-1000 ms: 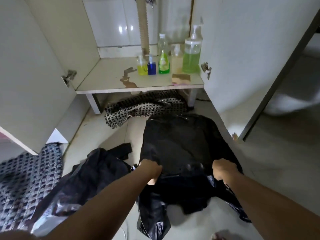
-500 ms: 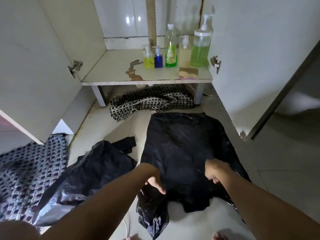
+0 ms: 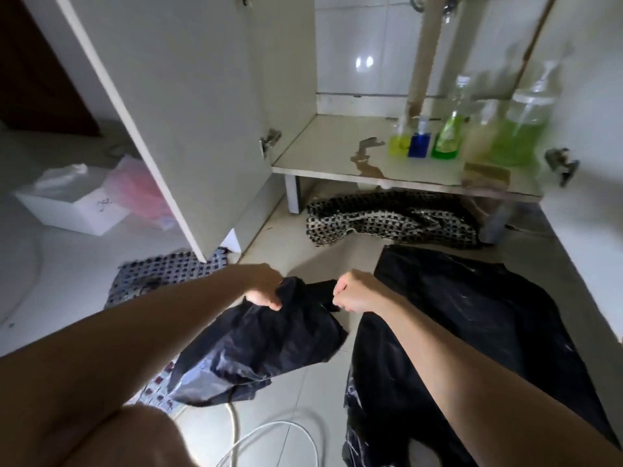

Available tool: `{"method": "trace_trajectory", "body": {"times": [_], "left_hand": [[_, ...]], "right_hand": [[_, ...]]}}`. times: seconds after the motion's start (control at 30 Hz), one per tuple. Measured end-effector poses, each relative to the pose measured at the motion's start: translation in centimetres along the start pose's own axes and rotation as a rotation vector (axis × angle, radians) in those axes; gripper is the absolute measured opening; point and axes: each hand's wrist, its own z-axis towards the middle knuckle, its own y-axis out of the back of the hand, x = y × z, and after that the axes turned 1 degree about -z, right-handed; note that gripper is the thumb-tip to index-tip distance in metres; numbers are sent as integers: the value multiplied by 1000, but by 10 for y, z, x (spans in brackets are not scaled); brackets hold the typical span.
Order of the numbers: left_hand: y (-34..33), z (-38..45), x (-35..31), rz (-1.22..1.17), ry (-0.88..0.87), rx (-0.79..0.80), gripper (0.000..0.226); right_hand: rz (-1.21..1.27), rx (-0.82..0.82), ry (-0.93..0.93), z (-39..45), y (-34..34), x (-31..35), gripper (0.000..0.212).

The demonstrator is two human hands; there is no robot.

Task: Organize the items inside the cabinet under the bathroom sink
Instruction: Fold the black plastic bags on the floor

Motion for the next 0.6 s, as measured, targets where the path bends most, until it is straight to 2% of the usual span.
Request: {"method": "trace_trajectory", "body": {"times": [0.13,0.17,0.27,0.33,0.5,0.6], "left_hand": [[-71,8,46,-83,117,163,58],[-84,10,54,-103,132,183,61],[-108,11,60,-114,157,233,50],[-115,10,57,-107,162,211,37],[-98,9,61,-157,150,100,28],[-69,1,63,-197,153,-69,36]], "right_hand": [[14,111,-39,32,-55,4,25],[19,134,-47,38,-68,6,31],[57,168,-103,54,-102,14,80],[84,157,-109,61,-119,20,97],[131,157,-129,64,-131,24,96],[240,131,-136,64,-120,33,86]]}}
